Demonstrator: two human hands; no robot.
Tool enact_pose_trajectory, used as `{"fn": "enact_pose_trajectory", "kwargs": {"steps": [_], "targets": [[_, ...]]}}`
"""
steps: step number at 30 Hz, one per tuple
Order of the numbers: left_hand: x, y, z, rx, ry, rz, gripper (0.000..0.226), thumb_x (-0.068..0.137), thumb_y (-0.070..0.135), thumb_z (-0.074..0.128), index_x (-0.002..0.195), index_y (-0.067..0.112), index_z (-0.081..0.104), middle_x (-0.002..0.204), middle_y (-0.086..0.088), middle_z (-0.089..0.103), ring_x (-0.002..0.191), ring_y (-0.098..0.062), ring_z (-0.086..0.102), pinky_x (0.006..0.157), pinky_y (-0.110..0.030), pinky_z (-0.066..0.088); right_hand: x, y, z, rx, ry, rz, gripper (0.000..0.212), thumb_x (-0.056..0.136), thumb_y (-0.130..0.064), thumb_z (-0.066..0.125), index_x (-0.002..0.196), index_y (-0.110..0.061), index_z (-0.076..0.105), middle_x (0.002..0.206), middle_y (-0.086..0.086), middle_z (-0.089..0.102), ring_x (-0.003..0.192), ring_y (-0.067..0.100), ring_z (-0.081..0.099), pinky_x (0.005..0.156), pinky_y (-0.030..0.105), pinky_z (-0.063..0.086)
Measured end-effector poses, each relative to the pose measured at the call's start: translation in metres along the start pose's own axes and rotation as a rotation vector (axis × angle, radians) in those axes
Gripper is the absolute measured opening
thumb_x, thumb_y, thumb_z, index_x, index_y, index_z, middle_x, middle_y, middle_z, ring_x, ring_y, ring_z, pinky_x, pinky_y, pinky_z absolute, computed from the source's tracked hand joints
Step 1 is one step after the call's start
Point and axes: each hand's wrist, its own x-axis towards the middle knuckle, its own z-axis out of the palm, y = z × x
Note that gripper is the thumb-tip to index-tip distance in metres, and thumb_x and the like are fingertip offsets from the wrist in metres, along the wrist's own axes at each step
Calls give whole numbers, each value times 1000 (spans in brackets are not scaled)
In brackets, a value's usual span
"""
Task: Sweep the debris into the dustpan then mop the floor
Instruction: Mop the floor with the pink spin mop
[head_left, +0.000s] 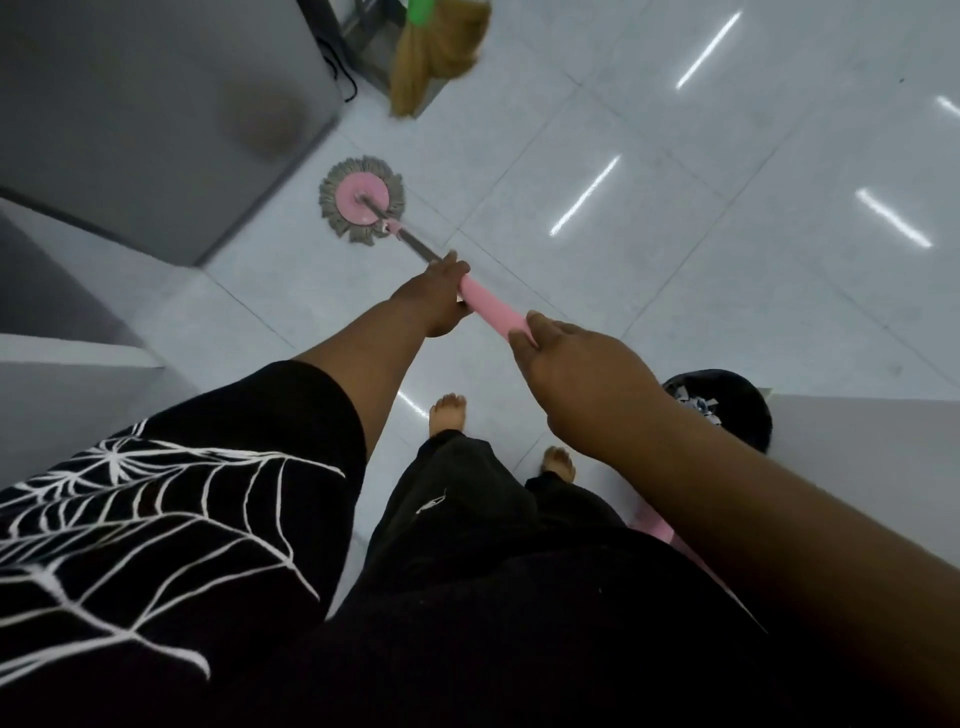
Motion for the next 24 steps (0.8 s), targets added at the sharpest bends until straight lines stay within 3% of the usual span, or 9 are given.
{"fn": "enact_pose_trajectory", "kwargs": {"steps": [3, 6, 8, 11, 16, 18, 24], "targets": [[-14, 33, 21, 19, -9, 49, 62, 93, 35, 60, 143, 10, 32, 163, -5, 6, 147, -27, 21, 109, -44, 37, -41, 16, -1, -42, -22, -50, 52, 92, -10, 58, 140, -1, 39, 129, 18, 52, 87, 24, 62, 70, 31, 50], [-30, 66, 46, -2, 32, 72, 65, 90, 42, 62, 141, 12, 34, 151, -9, 35, 126, -33, 50, 98, -43, 46, -80, 39, 0, -81, -53, -95, 54, 93, -13, 55, 143, -2, 36, 139, 19, 47, 94, 25, 64, 75, 33, 52], [-41, 86, 61, -41, 71, 99, 65, 89, 44, 63, 142, 16, 37, 145, -7, 42, 118, -32, 55, 95, -42, 47, -103, 55, 3, -84, -72, -102, 56, 92, -14, 57, 143, -5, 35, 140, 16, 47, 95, 24, 64, 74, 32, 51], [-52, 108, 80, -60, 99, 148, 61, 88, 46, 63, 138, 16, 43, 141, -5, 47, 117, -30, 56, 92, -40, 48, -131, 73, 10, -94, -124, -93, 58, 90, -18, 59, 143, -10, 37, 142, 12, 46, 96, 22, 64, 65, 27, 40], [-63, 120, 90, -69, 80, 157, 60, 92, 44, 59, 138, 11, 40, 152, -9, 35, 140, -27, 37, 103, -48, 43, -142, 82, 13, -102, -100, -103, 52, 88, -23, 58, 138, -17, 44, 137, 4, 52, 95, 18, 64, 61, 25, 42], [-62, 115, 85, -78, 84, 150, 60, 92, 43, 59, 139, 10, 39, 152, -10, 35, 141, -27, 35, 104, -47, 42, -133, 79, 13, -79, -97, -123, 53, 88, -20, 59, 138, -14, 44, 133, 7, 53, 96, 19, 62, 67, 26, 48], [-53, 72, 61, -121, 77, 59, 57, 91, 39, 62, 136, 12, 41, 142, -9, 41, 118, -31, 54, 96, -44, 46, -85, 48, 4, -99, -148, -184, 70, 84, -12, 67, 146, -4, 35, 149, 21, 38, 110, 28, 62, 88, 34, 53]]}}
